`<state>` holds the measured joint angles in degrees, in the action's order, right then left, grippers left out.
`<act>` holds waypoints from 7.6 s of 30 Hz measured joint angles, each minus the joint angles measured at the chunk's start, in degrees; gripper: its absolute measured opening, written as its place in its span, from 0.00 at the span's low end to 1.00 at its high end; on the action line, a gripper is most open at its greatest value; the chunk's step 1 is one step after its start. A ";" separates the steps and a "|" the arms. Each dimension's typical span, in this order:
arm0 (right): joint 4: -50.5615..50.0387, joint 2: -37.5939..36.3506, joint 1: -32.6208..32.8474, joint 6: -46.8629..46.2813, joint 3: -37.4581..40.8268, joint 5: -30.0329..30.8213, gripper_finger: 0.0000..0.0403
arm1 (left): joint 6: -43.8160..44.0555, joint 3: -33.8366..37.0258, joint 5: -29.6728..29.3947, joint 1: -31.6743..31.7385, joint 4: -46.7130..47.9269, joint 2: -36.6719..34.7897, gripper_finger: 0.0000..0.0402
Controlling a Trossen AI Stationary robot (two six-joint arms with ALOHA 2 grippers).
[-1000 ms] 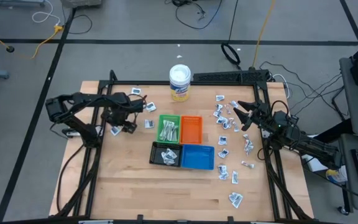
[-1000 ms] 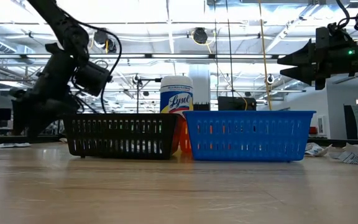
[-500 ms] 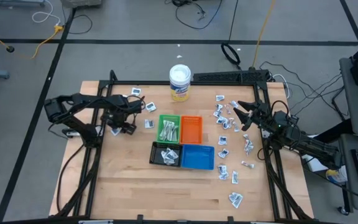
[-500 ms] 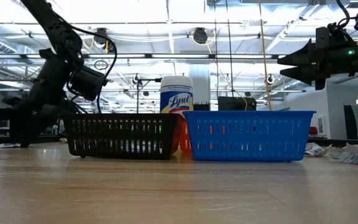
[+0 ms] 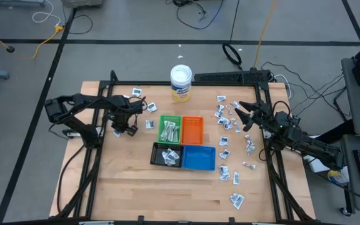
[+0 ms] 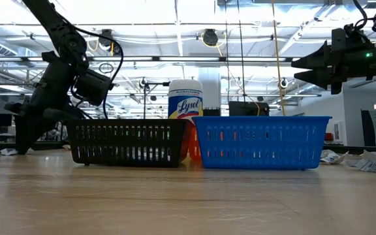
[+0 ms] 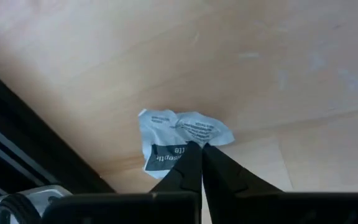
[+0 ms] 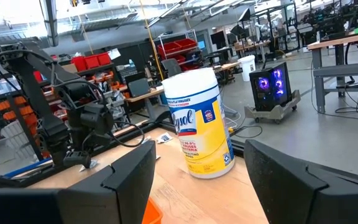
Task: Pick & Place First Aid Supplies
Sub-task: Put the towelette pack into the black bin
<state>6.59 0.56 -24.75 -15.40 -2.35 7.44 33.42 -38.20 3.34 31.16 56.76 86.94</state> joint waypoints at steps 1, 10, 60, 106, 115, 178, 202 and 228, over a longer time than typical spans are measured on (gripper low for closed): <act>0.02 -0.01 -0.02 0.00 -0.02 0.02 0.60 | 0.12 -0.56 -0.23 0.00 0.58 -0.04 0.01; 0.01 0.00 0.00 0.01 -0.01 0.02 0.60 | 3.15 -11.38 -1.12 -2.41 8.96 -3.57 0.00; 0.02 0.00 0.00 0.02 -0.01 0.02 0.60 | -28.51 -56.36 0.82 -39.89 17.91 24.15 0.00; 0.02 0.00 0.00 0.00 -0.01 0.02 0.60 | -24.25 -55.88 1.59 -21.26 18.14 23.45 0.57; 0.02 0.00 0.00 0.02 -0.02 0.02 0.60 | -27.82 -55.88 1.54 -11.98 19.17 23.45 0.57; 0.00 -0.01 0.00 0.01 -0.01 0.02 0.60 | -33.53 -19.86 -0.90 -8.17 -12.36 2.67 0.01; 0.00 0.00 0.00 0.01 -0.02 0.02 0.60 | -16.59 -5.32 -5.20 -32.99 -24.13 -15.11 0.00; 0.02 0.00 0.00 0.02 -0.01 0.02 0.60 | -26.86 -32.74 -6.15 -40.65 -5.19 13.35 0.00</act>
<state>6.61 0.56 -24.75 -15.38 -2.36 7.46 6.55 -70.94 -2.81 -9.49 51.57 100.29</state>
